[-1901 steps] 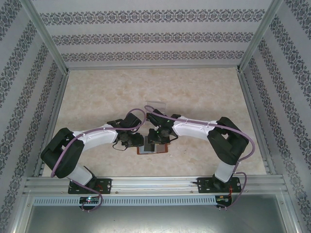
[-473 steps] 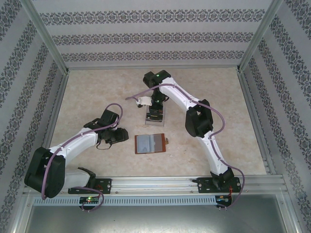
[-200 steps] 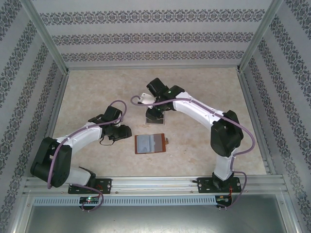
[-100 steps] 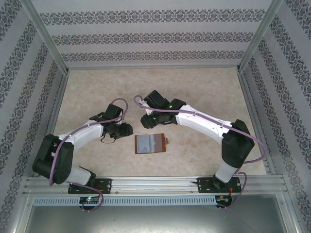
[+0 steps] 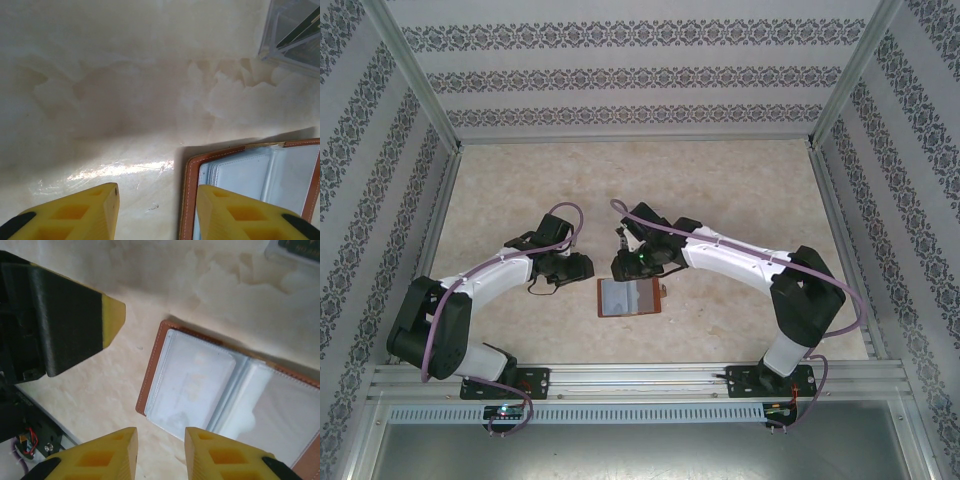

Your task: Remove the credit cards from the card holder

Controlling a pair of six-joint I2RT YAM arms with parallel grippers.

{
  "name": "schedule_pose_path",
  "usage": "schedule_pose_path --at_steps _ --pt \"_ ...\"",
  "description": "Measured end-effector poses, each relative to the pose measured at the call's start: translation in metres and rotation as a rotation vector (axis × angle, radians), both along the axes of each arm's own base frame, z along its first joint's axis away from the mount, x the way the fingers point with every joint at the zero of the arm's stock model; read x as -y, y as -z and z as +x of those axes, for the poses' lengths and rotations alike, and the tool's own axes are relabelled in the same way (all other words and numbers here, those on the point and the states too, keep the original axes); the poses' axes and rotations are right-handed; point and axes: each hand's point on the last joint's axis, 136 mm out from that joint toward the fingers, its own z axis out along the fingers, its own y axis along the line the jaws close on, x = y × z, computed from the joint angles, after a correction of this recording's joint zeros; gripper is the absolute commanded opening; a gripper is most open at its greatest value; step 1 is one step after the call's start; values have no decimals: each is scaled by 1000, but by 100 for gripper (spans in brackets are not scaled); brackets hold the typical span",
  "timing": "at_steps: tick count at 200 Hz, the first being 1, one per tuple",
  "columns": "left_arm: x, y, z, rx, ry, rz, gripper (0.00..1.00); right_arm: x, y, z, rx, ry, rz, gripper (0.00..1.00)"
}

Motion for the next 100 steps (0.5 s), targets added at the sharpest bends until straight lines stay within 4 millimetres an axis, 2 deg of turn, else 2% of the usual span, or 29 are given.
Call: schedule_pose_path --at_steps 100 --pt "0 -15 3 52 -4 -12 45 -18 -4 -19 -43 -23 45 32"
